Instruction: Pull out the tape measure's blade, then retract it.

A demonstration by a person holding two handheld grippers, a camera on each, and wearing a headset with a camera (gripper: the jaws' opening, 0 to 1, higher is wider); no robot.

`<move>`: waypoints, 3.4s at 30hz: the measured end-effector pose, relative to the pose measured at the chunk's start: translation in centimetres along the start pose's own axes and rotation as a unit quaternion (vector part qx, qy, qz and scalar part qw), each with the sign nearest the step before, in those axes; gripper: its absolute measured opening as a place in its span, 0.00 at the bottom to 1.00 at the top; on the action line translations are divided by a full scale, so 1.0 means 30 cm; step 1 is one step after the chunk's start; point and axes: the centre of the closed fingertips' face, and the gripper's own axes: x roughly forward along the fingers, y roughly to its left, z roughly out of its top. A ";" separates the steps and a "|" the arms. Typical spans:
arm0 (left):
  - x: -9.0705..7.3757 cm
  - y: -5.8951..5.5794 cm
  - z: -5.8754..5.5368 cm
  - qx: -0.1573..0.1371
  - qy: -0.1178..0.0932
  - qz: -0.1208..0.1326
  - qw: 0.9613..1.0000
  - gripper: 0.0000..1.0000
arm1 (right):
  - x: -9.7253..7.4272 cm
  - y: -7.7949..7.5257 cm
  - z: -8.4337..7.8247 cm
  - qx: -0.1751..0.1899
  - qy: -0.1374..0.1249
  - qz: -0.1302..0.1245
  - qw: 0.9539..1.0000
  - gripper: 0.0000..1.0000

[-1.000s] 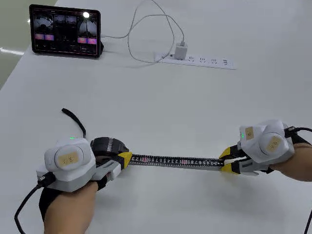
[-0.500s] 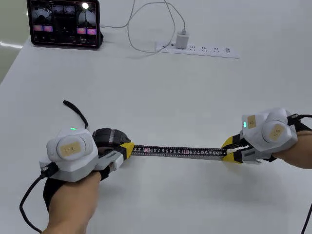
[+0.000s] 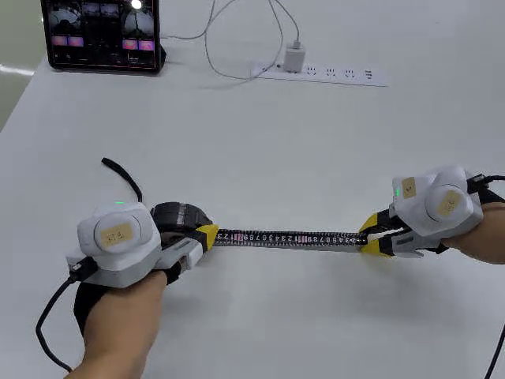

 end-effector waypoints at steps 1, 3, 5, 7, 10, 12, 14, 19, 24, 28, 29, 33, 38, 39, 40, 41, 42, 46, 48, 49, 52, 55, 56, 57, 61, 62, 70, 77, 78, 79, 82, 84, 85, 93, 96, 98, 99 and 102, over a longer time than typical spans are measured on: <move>0.000 0.000 0.000 0.000 0.000 0.000 1.000 0.61 | 0.000 -0.001 0.000 0.000 0.000 -0.001 1.000 0.10; 0.000 0.000 0.000 -0.001 0.000 0.002 1.000 0.61 | 0.000 -0.001 0.001 -0.001 0.001 -0.002 1.000 0.10; 0.000 -0.001 0.000 -0.001 -0.001 0.004 1.000 0.61 | -0.001 -0.001 0.001 -0.001 0.001 -0.002 1.000 0.10; 0.000 -0.001 0.000 -0.002 0.000 0.005 1.000 0.61 | -0.001 0.000 0.001 -0.001 0.001 -0.002 1.000 0.10; 0.000 0.000 0.000 -0.003 0.000 0.005 1.000 0.61 | -0.002 0.002 0.004 -0.001 0.001 -0.002 1.000 0.10; 0.001 -0.001 0.000 -0.003 0.001 0.006 1.000 0.61 | -0.002 0.003 0.005 -0.001 0.001 -0.002 1.000 0.10; 0.000 -0.001 0.000 -0.005 -0.001 0.007 1.000 0.61 | -0.002 0.003 0.007 -0.001 0.001 -0.002 1.000 0.10; 0.001 0.000 0.001 -0.007 0.000 0.009 1.000 0.62 | -0.002 0.002 0.006 0.000 0.000 -0.001 1.000 0.10; 0.000 0.000 0.001 0.002 0.007 0.009 1.000 0.60 | -0.002 0.001 0.005 0.000 0.000 -0.001 1.000 0.10; -0.005 -0.001 -0.001 0.004 0.011 0.015 1.000 0.58 | -0.004 -0.004 0.005 -0.002 0.002 -0.003 1.000 0.10; -0.005 -0.002 -0.001 0.005 0.011 0.014 1.000 0.58 | -0.003 -0.004 0.006 -0.002 0.001 -0.001 1.000 0.10; -0.005 -0.001 -0.003 0.005 0.013 0.011 1.000 0.57 | 0.005 -0.005 0.016 -0.004 -0.002 0.002 1.000 0.10; -0.005 -0.002 -0.005 0.004 0.011 0.009 1.000 0.58 | 0.010 -0.003 0.024 -0.005 -0.003 0.003 1.000 0.10; -0.005 -0.002 -0.005 0.004 0.011 0.009 1.000 0.58 | 0.009 -0.003 0.023 -0.005 -0.003 0.003 1.000 0.10; -0.004 -0.001 -0.005 0.004 0.012 0.009 1.000 0.58 | 0.009 -0.003 0.023 -0.004 -0.004 0.003 1.000 0.10; -0.004 -0.002 -0.005 0.003 0.012 0.009 1.000 0.58 | 0.009 -0.001 0.024 -0.003 -0.004 0.003 1.000 0.09; -0.003 -0.001 -0.005 0.003 0.011 0.008 1.000 0.58 | 0.009 -0.001 0.024 -0.003 -0.005 0.003 1.000 0.09; -0.003 -0.002 -0.004 0.002 0.012 0.007 1.000 0.58 | 0.008 -0.001 0.026 -0.003 -0.004 0.003 1.000 0.09; -0.003 -0.001 -0.005 0.001 0.012 0.006 1.000 0.58 | 0.008 -0.001 0.031 -0.003 -0.006 0.003 1.000 0.09; -0.003 -0.001 -0.005 0.001 0.012 0.006 1.000 0.58 | 0.007 -0.001 0.037 -0.003 -0.008 0.003 1.000 0.09; -0.002 0.001 -0.006 0.000 0.012 0.005 1.000 0.58 | 0.011 0.003 0.057 -0.003 -0.014 0.005 1.000 0.09; -0.002 0.000 -0.007 0.000 0.013 0.004 1.000 0.58 | 0.020 0.002 0.064 -0.005 -0.015 0.006 1.000 0.09; -0.002 0.000 -0.007 0.000 0.013 0.003 1.000 0.58 | 0.022 0.003 0.067 -0.005 -0.016 0.007 1.000 0.09; -0.003 0.000 -0.007 0.000 0.013 0.003 1.000 0.58 | 0.023 0.002 0.070 -0.006 -0.016 0.007 1.000 0.09; -0.003 0.000 -0.007 -0.001 0.012 0.001 1.000 0.58 | 0.029 0.004 0.086 -0.007 -0.020 0.009 1.000 0.09; -0.004 0.000 -0.006 -0.001 0.012 0.001 1.000 0.58 | 0.030 0.004 0.089 -0.006 -0.021 0.010 1.000 0.09; -0.005 0.000 -0.006 -0.001 0.012 -0.002 1.000 0.58 | 0.047 0.010 0.116 -0.005 -0.025 0.013 1.000 0.10; -0.006 -0.001 -0.005 -0.002 0.012 -0.002 1.000 0.58 | 0.052 0.014 0.141 -0.002 -0.030 0.015 0.999 0.10; -0.007 -0.002 -0.005 -0.003 0.012 -0.002 1.000 0.58 | 0.054 0.014 0.146 -0.001 -0.031 0.015 0.999 0.10; -0.007 -0.002 -0.005 -0.003 0.012 -0.003 1.000 0.58 | 0.055 0.014 0.147 0.000 -0.032 0.015 0.999 0.10; -0.008 -0.001 -0.004 -0.004 0.013 -0.004 1.000 0.58 | 0.062 0.013 0.159 0.004 -0.036 0.017 0.999 0.10; -0.007 -0.001 -0.005 -0.004 0.013 -0.005 1.000 0.58 | 0.065 0.012 0.165 0.005 -0.038 0.018 0.999 0.10; -0.007 0.000 -0.005 -0.004 0.013 -0.005 1.000 0.58 | 0.068 0.013 0.171 0.006 -0.040 0.019 0.999 0.10; -0.003 0.002 -0.006 -0.003 0.013 -0.006 1.000 0.58 | 0.084 0.020 0.206 0.009 -0.047 0.023 0.999 0.10; -0.003 0.002 -0.006 -0.004 0.013 -0.006 1.000 0.58 | 0.089 0.019 0.215 0.009 -0.049 0.024 0.998 0.10; -0.003 0.002 -0.006 -0.004 0.013 -0.006 1.000 0.58 | 0.092 0.017 0.221 0.009 -0.051 0.025 0.998 0.10; -0.003 0.003 -0.006 -0.004 0.013 -0.006 1.000 0.58 | 0.094 0.016 0.223 0.009 -0.052 0.025 0.998 0.10; -0.003 0.002 -0.006 -0.005 0.013 -0.006 1.000 0.58 | 0.103 0.014 0.231 0.008 -0.053 0.026 0.998 0.10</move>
